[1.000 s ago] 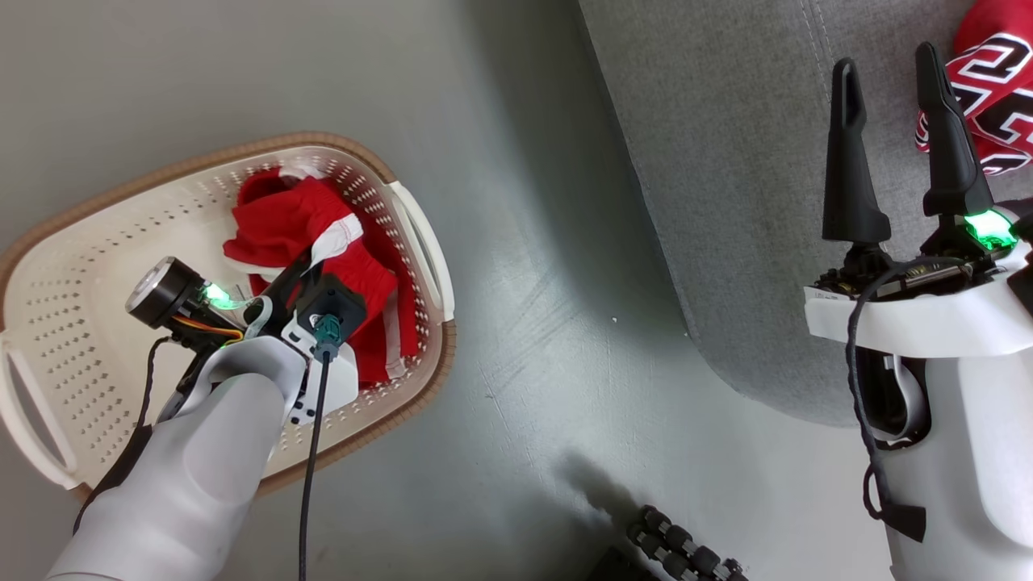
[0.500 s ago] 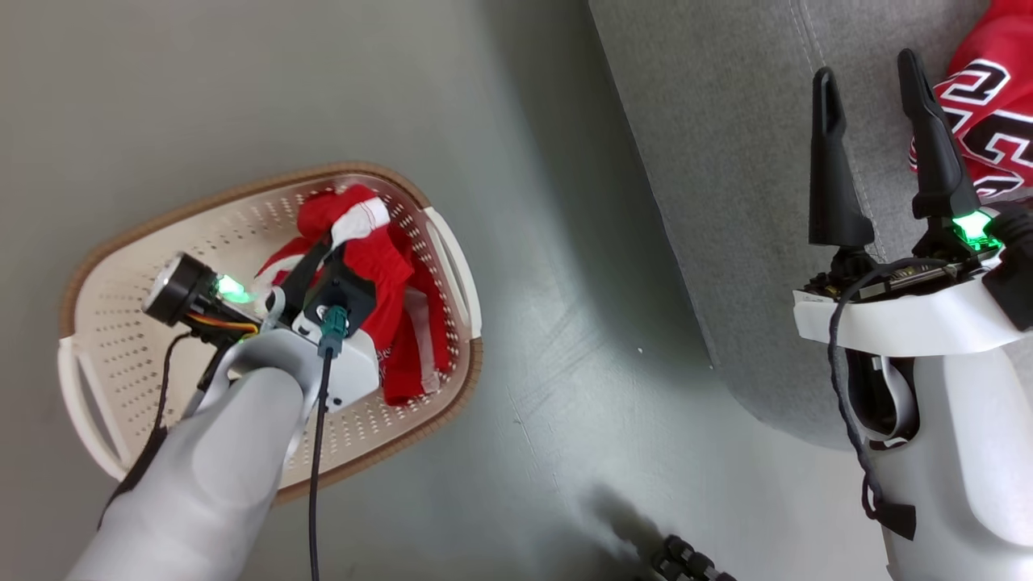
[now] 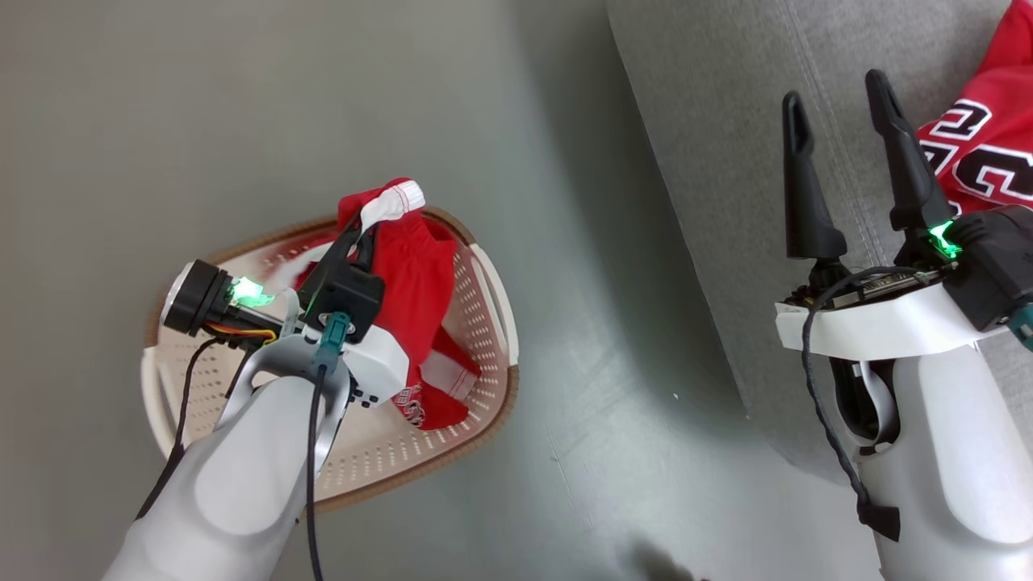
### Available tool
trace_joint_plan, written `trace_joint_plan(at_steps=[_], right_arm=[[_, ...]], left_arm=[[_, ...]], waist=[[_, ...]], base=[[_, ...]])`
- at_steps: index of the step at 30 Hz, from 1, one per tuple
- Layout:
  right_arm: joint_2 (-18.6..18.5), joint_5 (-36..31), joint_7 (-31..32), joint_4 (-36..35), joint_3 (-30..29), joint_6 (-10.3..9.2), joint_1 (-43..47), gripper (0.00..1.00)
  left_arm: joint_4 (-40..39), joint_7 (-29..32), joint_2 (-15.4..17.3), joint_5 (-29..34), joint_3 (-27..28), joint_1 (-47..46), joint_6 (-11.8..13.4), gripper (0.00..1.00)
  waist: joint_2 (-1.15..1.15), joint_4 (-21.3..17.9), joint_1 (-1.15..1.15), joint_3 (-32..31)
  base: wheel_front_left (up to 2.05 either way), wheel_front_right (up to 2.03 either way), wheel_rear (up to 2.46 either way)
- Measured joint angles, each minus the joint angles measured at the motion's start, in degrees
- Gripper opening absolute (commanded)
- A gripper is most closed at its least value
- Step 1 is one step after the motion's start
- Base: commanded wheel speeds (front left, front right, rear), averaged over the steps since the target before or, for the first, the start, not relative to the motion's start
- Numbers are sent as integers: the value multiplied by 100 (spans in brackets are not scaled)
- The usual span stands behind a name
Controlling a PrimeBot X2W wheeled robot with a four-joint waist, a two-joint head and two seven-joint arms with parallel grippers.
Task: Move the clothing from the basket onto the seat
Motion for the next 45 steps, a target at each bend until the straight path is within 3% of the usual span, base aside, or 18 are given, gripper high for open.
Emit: trace_joint_plan(at_steps=[20, 29, 45], right_arm=[[-240, -160, 0, 498, 157, 0, 55, 100], [-297, -149, 0, 837, 404, 0, 419, 100], [-570, 88, 0, 1318, 806, 0, 1063, 100]], left_arm=[[-1370, -4, 272, -822, 700, 790, -107, 0], [-1894, -4, 223, -1233, 925, 1120, -402, 0], [-2130, -4, 405, -1269, 757, 1391, -969, 0]], waist=[[0, 561, 0, -1163], [0, 808, 0, -1747], [0, 1160, 0, -2762]], base=[[0, 0, 0], [0, 0, 0], [0, 0, 0]])
